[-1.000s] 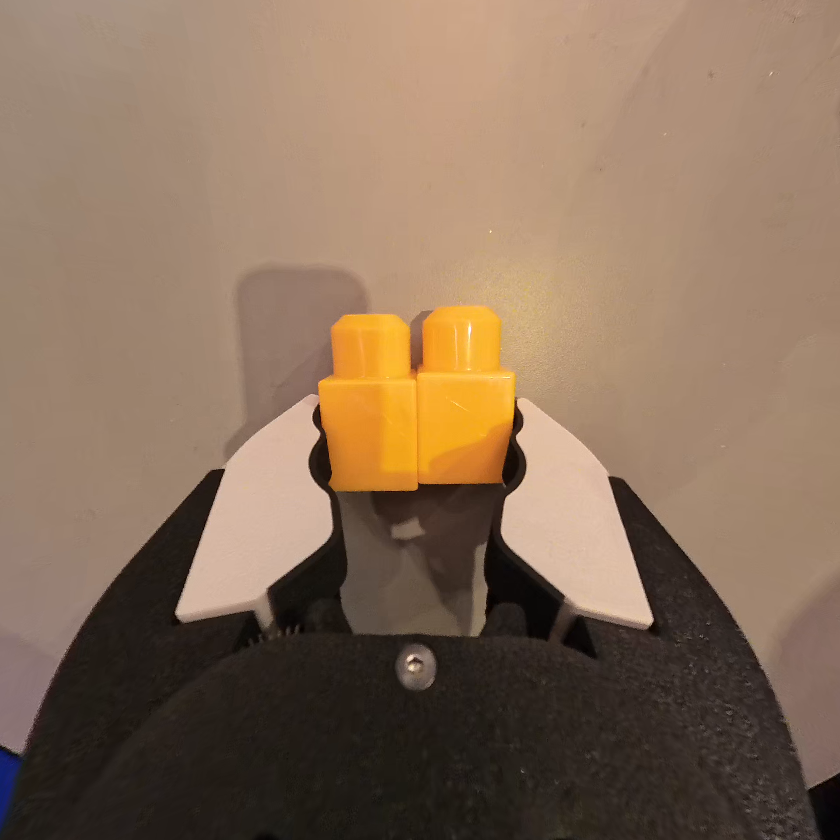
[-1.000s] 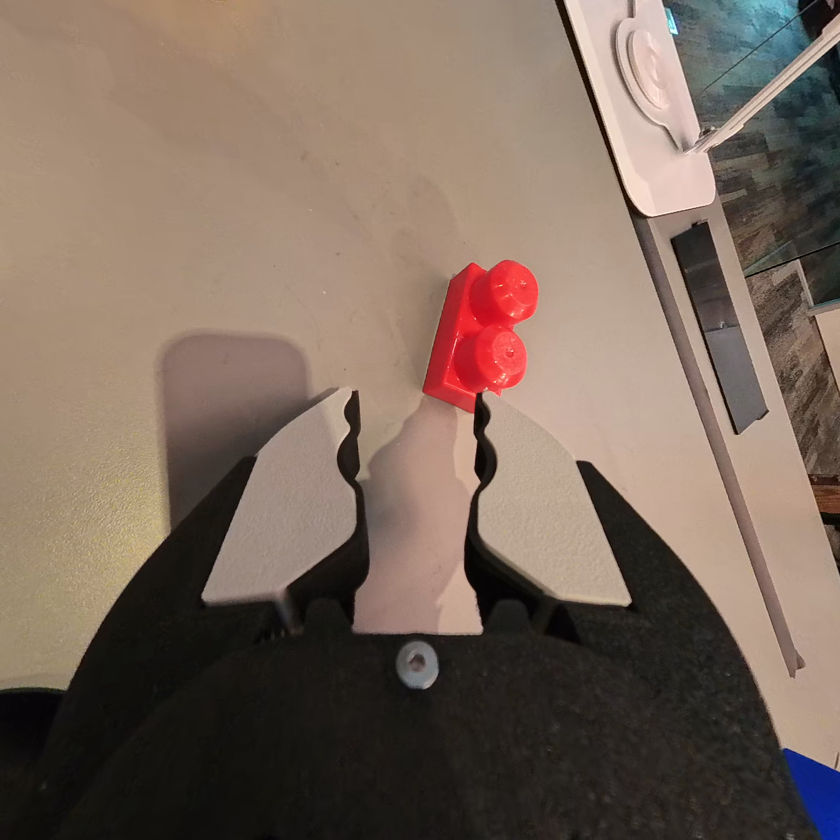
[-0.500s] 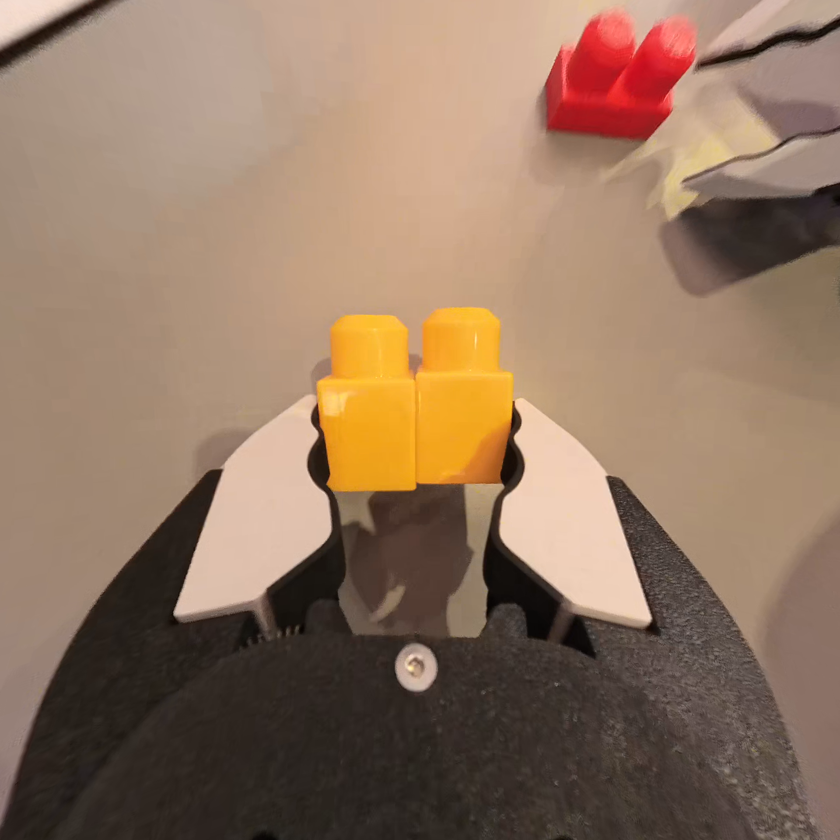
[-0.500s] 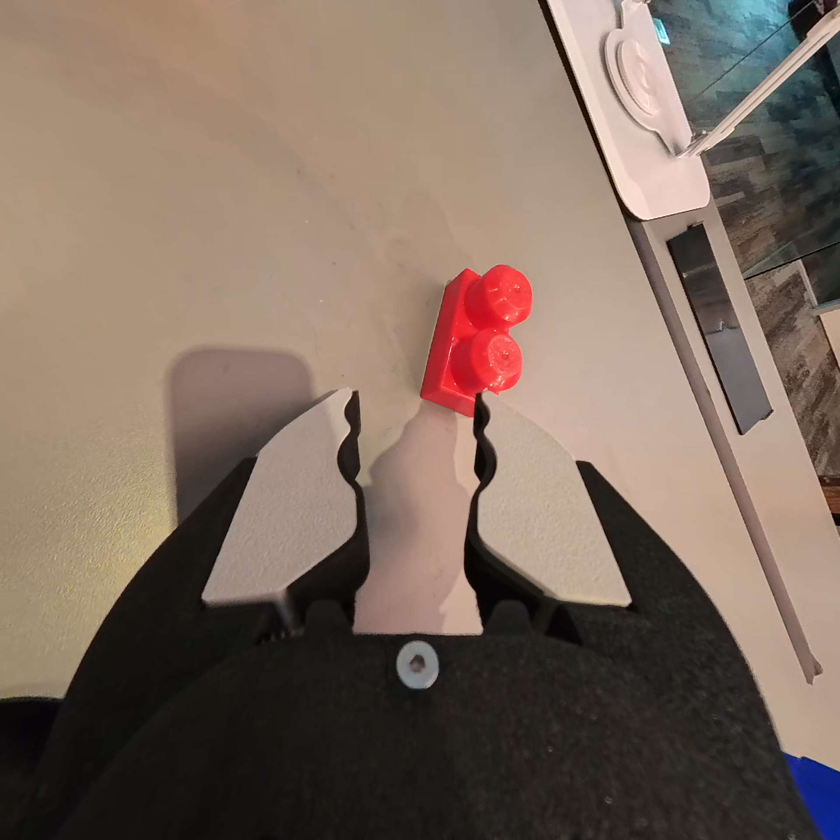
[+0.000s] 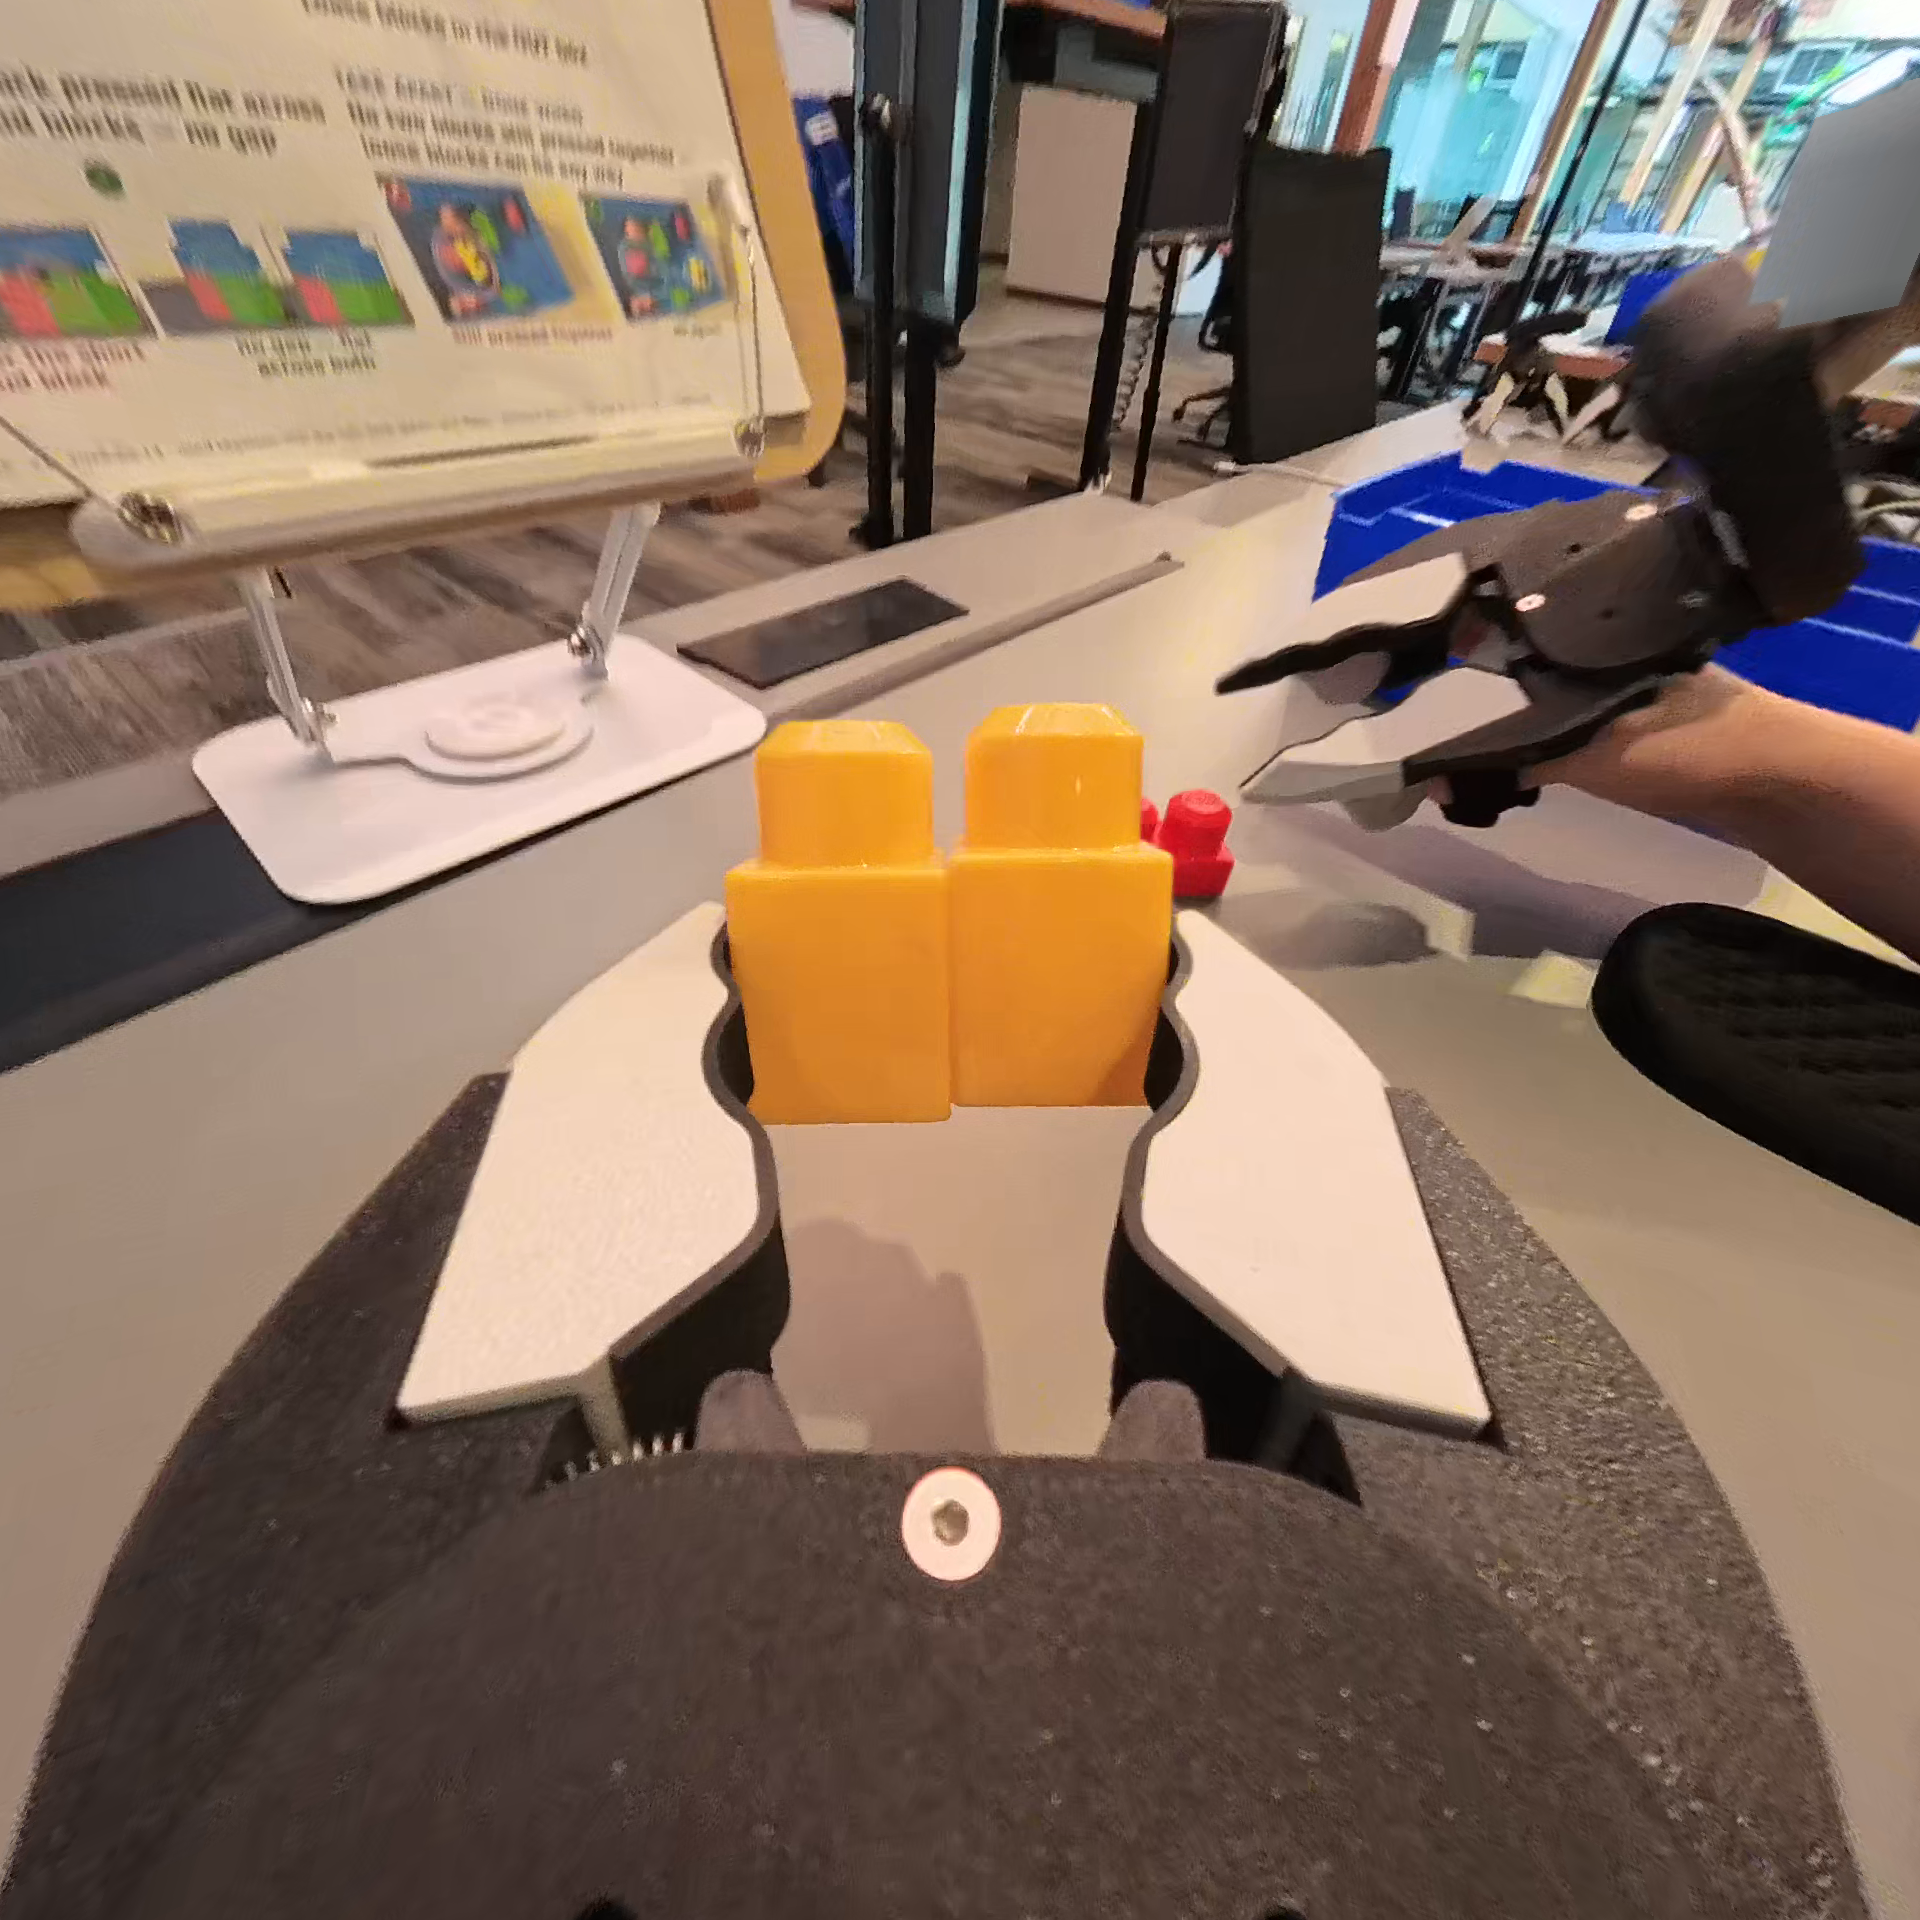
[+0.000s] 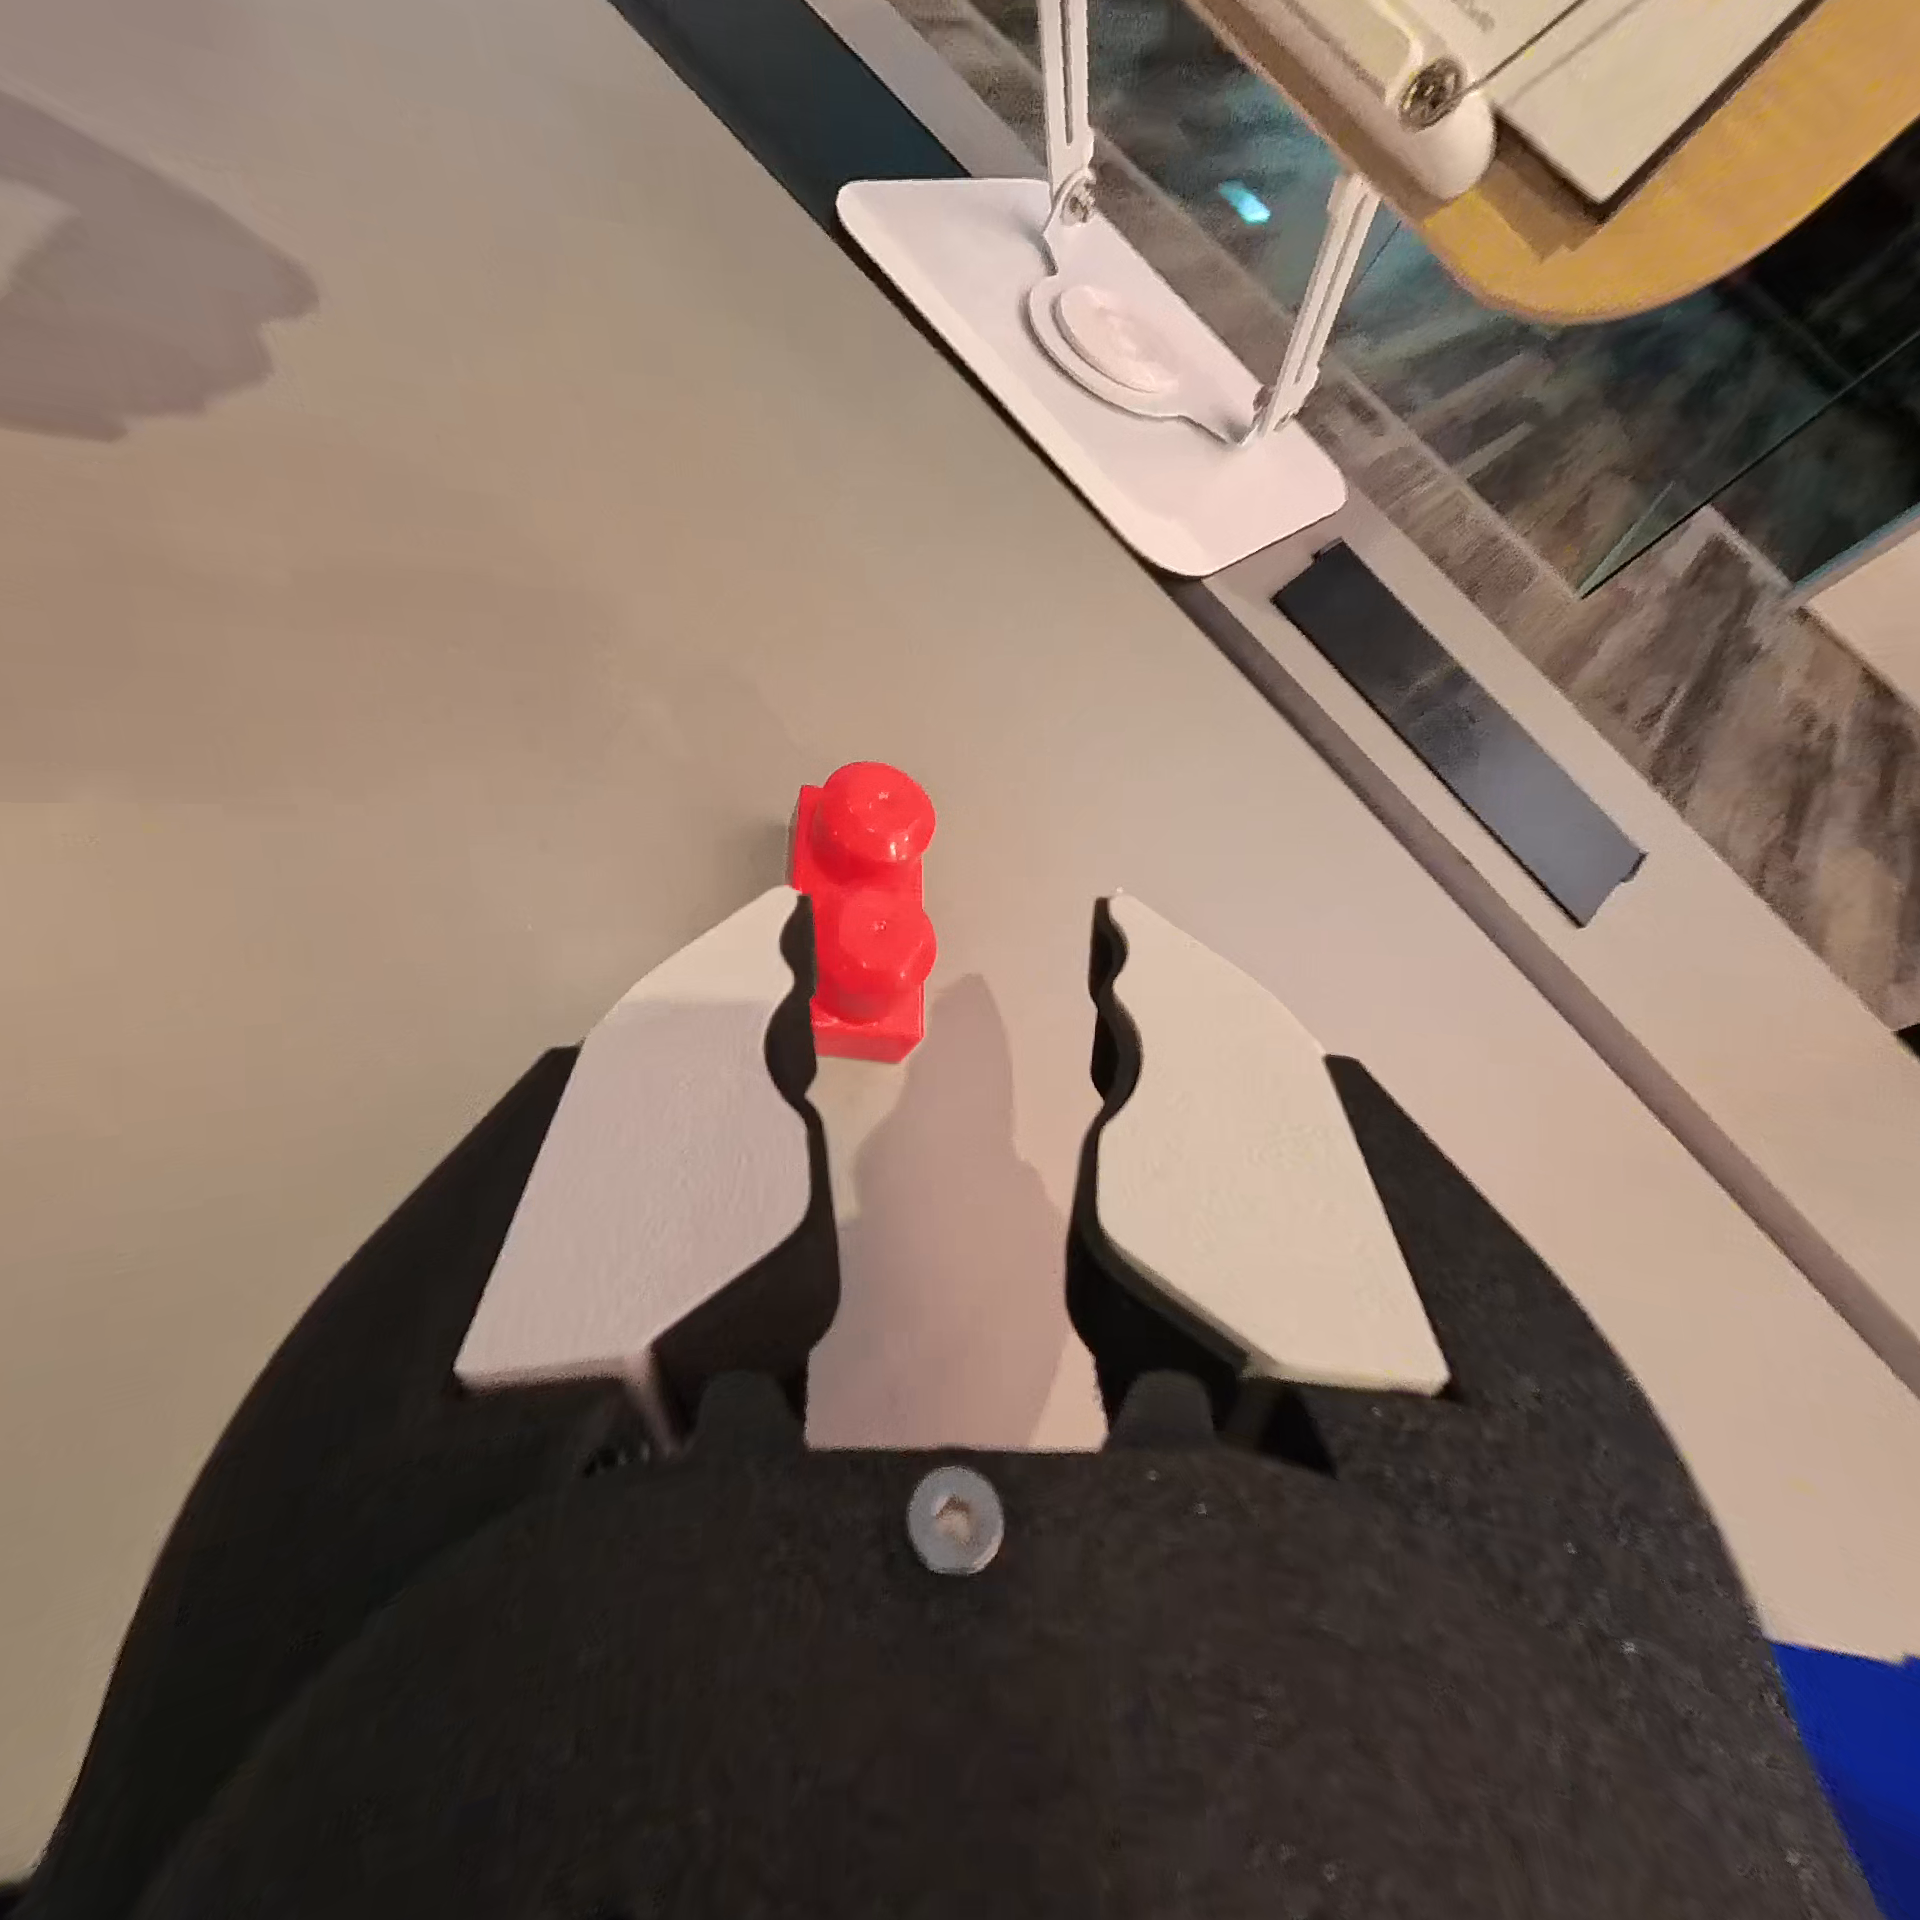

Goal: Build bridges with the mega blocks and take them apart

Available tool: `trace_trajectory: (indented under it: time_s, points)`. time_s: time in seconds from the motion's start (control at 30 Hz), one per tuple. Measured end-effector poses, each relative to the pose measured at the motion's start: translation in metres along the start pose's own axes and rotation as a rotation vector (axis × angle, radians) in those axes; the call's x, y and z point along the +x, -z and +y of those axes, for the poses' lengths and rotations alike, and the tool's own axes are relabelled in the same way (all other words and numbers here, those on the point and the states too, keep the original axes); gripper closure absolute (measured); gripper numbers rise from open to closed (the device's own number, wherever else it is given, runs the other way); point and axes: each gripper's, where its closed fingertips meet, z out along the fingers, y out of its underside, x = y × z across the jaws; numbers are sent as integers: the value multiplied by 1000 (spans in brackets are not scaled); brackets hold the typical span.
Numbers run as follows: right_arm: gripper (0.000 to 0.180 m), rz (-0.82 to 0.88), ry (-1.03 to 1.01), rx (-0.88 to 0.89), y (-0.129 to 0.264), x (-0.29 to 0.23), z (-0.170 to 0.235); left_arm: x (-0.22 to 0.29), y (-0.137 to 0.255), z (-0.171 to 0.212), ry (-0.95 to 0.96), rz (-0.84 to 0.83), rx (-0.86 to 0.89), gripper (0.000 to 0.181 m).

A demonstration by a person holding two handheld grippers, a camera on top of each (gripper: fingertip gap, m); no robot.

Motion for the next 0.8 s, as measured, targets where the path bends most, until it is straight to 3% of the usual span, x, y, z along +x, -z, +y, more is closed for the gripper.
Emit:
trace_trajectory:
  time_s: [0.13, 0.33, 0.8]
  points:
    - [130, -67, -8, -77, -19, -8, 3, 7, 8, -13, -48, 1, 95, 106]
    - [148, -85, -105, -123, -37, -16, 16, 16, 19, -25, -68, 33, 183, 106]
    - [141, -238, -378, -113, -44, -27, 21, 27, 28, -32, -50, 91, 237, 106]
